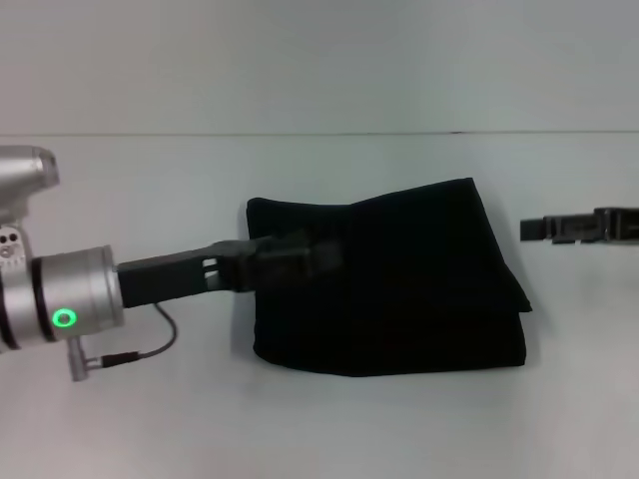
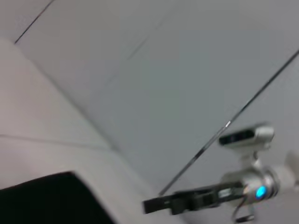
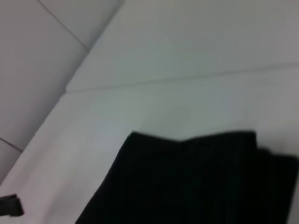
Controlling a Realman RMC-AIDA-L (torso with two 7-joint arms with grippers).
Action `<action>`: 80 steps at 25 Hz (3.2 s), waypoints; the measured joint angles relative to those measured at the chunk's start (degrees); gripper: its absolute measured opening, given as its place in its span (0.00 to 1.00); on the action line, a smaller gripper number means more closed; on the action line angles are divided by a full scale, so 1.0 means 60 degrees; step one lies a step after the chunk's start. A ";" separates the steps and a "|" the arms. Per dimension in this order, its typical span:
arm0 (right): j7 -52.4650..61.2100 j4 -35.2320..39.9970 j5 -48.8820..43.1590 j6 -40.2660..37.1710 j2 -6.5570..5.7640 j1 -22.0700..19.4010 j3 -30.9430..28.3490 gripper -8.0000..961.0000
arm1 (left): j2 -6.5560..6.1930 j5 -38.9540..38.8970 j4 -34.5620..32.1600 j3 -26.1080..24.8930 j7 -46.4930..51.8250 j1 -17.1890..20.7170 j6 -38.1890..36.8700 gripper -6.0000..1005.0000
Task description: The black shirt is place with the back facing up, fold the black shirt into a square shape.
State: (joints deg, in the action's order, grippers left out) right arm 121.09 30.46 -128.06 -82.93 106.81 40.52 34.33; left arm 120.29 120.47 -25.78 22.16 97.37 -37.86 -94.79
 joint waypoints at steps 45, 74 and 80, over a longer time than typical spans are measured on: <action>0.0535 -0.1129 0.0026 0.0613 0.0441 -0.0045 -0.0024 0.07 | -0.0199 -0.0084 -0.0406 0.0218 -0.0086 -0.0179 0.0875 0.96; 0.1078 -0.0370 -0.0797 0.1178 -0.0001 0.0154 -0.0724 0.47 | -0.0222 -0.0116 -0.0417 0.0173 -0.0014 -0.0336 0.1302 0.96; 0.1673 -0.0823 -0.0809 0.2009 0.0153 0.0755 -0.0102 0.68 | -0.0230 -0.0116 -0.0395 0.0215 -0.0014 -0.0463 0.1585 0.96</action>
State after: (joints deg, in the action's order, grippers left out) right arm 131.12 25.53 -132.91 -70.88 107.72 45.05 33.72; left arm 118.91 119.78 -28.16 23.45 97.29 -40.63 -85.28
